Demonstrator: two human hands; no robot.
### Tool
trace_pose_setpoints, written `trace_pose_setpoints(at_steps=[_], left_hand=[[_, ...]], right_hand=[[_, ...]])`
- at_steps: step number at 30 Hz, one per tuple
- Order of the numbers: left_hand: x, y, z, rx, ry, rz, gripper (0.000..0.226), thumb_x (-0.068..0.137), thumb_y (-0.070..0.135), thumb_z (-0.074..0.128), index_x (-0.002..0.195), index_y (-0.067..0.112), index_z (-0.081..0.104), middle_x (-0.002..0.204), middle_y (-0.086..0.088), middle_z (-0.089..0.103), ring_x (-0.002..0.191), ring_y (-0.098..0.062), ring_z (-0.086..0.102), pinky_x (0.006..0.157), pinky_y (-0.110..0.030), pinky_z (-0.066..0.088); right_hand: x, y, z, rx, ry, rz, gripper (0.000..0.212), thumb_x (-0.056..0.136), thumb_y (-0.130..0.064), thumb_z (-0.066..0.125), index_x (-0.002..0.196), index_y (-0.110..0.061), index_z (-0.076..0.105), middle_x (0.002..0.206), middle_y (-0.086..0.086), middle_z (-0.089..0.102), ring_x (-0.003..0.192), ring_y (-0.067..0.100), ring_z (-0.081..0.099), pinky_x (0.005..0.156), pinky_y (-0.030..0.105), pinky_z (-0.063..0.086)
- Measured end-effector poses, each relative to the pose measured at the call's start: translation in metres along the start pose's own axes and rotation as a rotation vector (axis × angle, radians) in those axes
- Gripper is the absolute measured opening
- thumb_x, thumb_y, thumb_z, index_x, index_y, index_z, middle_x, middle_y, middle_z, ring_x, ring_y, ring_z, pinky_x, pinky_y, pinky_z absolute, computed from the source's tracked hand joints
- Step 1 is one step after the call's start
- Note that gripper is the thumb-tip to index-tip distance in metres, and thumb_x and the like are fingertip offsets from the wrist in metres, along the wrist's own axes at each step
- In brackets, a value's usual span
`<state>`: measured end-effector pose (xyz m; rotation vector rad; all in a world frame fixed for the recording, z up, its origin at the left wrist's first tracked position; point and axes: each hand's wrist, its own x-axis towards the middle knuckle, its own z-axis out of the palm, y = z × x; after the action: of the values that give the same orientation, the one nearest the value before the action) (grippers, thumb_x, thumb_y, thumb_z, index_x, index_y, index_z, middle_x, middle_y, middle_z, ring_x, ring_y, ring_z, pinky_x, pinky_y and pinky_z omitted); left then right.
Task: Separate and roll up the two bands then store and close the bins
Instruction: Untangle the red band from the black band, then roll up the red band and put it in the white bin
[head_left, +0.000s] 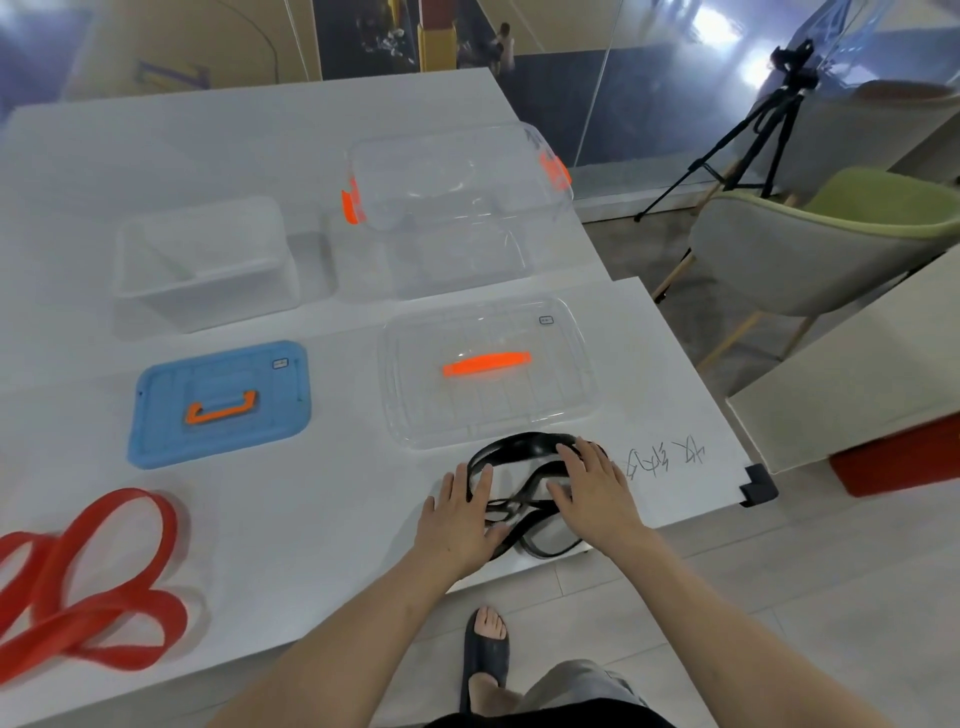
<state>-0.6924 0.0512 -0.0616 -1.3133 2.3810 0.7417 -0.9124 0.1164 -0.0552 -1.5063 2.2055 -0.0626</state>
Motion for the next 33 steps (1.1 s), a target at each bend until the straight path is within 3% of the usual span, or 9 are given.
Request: trace_pose_setpoints(at_steps=[6,10,15,25,30,33], left_hand=[[-0.016,-0.03,-0.016,-0.015,0.124,-0.037,0.075,0.104,0.055,0.032,0.163,0.026,-0.003,0.171,-0.012,0.005,0.157,-0.031,0.009,0.124,-0.048,0.023],[-0.047,-0.068,-0.032,-0.026,0.246,-0.085,0.071,0.104,0.053,0.033,0.163,0.025,0.005,0.171,-0.011,0.012,0.157,-0.03,0.015,0.124,-0.048,0.025],[-0.103,-0.138,-0.04,-0.051,0.33,-0.219,0.066,0.105,0.05,0.035,0.162,0.025,0.014,0.168,-0.01,0.022,0.155,-0.029,0.024,0.121,-0.048,0.029],[-0.237,-0.345,-0.037,-0.124,0.334,-0.474,0.064,0.103,0.046,0.038,0.16,0.024,0.02,0.164,-0.01,0.031,0.151,-0.031,0.03,0.119,-0.049,0.035],[-0.28,-0.439,-0.027,-0.094,0.332,-0.483,0.064,0.101,0.047,0.044,0.158,0.023,0.027,0.161,-0.014,0.037,0.15,-0.036,0.033,0.119,-0.056,0.033],[-0.296,-0.484,-0.017,-0.062,0.292,-0.479,0.066,0.096,0.053,0.052,0.154,0.024,0.037,0.16,-0.017,0.036,0.149,-0.042,0.033,0.115,-0.063,0.031]], right_hand=[[0.001,-0.042,-0.003,-0.008,0.057,-0.094,0.062,0.102,-0.051,0.039,0.154,-0.018,0.046,0.163,0.013,0.043,0.154,0.034,0.036,0.125,0.051,0.03],[0.001,-0.097,-0.002,-0.037,0.042,-0.207,0.055,0.102,-0.046,0.045,0.149,-0.018,0.05,0.16,0.011,0.044,0.15,0.034,0.041,0.119,0.052,0.039],[-0.004,-0.192,0.024,-0.078,0.01,-0.389,0.051,0.105,-0.039,0.052,0.151,-0.018,0.048,0.162,0.012,0.043,0.152,0.033,0.039,0.12,0.05,0.037],[-0.039,-0.413,0.101,-0.182,-0.155,-0.621,0.054,0.106,-0.042,0.045,0.156,-0.024,0.04,0.168,0.006,0.033,0.156,0.027,0.03,0.123,0.044,0.031],[-0.053,-0.503,0.142,-0.277,-0.226,-0.699,0.066,0.101,-0.058,0.048,0.158,-0.025,0.037,0.169,0.007,0.031,0.156,0.029,0.029,0.124,0.047,0.029],[-0.058,-0.541,0.166,-0.366,-0.293,-0.735,0.09,0.091,-0.071,0.056,0.162,-0.027,0.025,0.174,0.006,0.019,0.161,0.03,0.018,0.128,0.051,0.019]])
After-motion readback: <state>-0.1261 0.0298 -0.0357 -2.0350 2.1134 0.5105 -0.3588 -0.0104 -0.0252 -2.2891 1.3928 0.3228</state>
